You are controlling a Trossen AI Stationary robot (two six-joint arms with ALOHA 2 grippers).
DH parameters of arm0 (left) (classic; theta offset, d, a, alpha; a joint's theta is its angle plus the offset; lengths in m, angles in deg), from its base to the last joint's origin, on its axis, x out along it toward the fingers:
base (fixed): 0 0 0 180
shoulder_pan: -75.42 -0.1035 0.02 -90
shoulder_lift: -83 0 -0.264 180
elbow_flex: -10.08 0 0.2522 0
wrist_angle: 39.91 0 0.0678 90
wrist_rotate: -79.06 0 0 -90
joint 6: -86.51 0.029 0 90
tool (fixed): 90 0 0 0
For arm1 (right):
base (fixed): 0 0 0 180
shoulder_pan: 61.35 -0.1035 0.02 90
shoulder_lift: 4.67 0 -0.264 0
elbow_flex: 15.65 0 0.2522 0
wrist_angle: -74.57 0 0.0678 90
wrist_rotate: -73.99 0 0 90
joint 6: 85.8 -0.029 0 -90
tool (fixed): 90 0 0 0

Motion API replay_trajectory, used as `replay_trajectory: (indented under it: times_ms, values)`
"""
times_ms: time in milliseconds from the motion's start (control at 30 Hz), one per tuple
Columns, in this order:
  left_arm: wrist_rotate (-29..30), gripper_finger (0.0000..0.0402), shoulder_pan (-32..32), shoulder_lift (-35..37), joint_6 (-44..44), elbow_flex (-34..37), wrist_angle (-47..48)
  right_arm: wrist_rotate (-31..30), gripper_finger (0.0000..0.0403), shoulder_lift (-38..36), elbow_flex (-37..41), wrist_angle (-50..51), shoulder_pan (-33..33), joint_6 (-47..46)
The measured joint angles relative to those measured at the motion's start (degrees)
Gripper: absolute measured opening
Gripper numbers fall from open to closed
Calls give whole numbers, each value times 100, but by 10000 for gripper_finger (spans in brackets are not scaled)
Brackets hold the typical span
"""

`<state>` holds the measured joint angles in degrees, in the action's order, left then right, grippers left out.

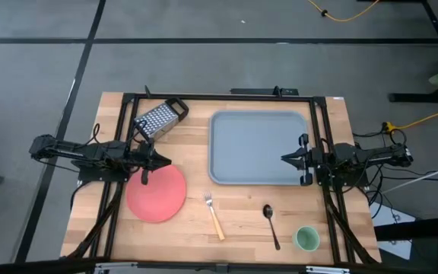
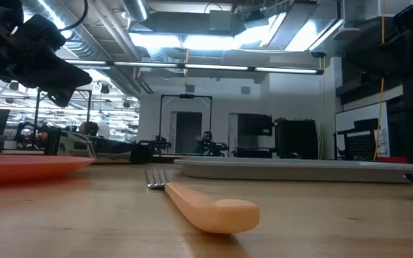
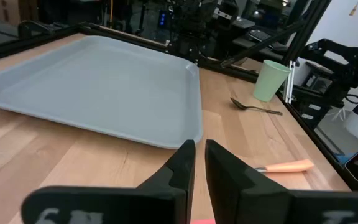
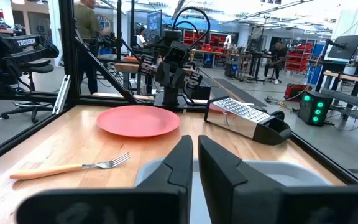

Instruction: Pick and place plate/cup/fork/spoon on tray

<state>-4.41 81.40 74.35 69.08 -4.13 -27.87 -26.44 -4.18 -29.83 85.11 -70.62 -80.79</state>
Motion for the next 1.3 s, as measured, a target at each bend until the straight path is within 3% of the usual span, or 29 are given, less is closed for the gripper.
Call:
replay_trajectory:
  times_ms: [267, 400, 500, 567, 667, 733, 900, 1100, 1300]
  values:
    - [22, 31, -1, 1, 737, 0, -21, 3, 32, 0, 2, -46, 0, -62]
    - [214, 31, 0, 0, 740, 0, -114, 3, 32, 3, 0, -76, 0, -826]
    - [330, 31, 1, -1, 209, 0, -589, 5, 32, 2, 0, -83, 0, -1253]
    - [657, 31, -3, 1, 41, 0, -1137, 10, 32, 4, 0, -79, 0, -1536]
    - [1651, 31, -11, 3, 566, 0, -2114, 6, 32, 2, 1, -81, 0, -1814]
    - [1876, 31, -14, 3, 900, -1, -2696, 4, 32, 2, 1, -81, 0, -1967]
    - [871, 31, -9, -54, 1820, -354, -3061, 3, 32, 2, 1, -297, 0, -1838]
    - [-29, 31, 97, -1093, 3339, -1375, -1841, -2, 32, 0, 0, -724, 0, -1150]
    - [-121, 31, 488, -2482, 2843, -2892, 505, -1, 32, 0, 0, -898, 0, -766]
